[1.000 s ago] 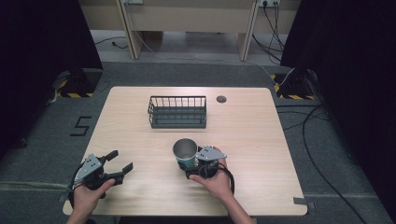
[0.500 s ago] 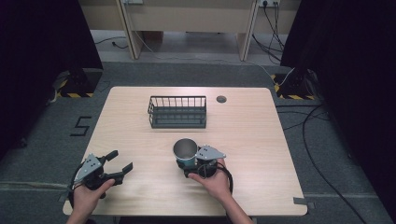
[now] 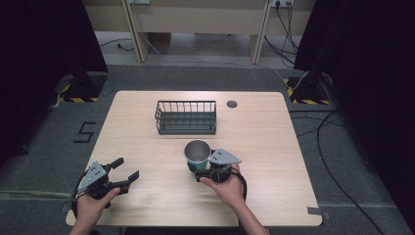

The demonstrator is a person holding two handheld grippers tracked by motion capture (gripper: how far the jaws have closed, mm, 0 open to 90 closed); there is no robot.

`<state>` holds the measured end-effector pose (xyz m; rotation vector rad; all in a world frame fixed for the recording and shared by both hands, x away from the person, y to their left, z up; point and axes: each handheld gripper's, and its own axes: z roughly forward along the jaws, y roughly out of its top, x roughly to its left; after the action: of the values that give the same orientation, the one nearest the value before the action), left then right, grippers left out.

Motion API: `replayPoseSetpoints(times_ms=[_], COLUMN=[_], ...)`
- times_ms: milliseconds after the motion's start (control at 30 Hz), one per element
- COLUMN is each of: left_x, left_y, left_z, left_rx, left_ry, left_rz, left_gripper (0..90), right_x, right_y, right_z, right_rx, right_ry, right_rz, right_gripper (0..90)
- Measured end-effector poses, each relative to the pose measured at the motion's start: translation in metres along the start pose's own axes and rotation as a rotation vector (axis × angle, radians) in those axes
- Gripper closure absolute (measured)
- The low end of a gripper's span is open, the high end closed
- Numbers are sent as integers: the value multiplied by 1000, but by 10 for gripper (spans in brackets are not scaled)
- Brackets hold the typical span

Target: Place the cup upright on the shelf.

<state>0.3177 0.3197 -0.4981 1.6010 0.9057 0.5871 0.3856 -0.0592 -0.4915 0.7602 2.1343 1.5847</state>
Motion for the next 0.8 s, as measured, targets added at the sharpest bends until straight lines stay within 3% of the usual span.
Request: replayPoseSetpoints(times_ms=[800], left_x=[0], left_y=[0], left_z=[0], left_rx=[0], left_ry=[0], left_rz=[-2], left_gripper=[154], right_x=[-24], right_y=[28], right_z=[-3], right_rx=[-65], right_ry=[-81], right_rz=[7], right_gripper=[178])
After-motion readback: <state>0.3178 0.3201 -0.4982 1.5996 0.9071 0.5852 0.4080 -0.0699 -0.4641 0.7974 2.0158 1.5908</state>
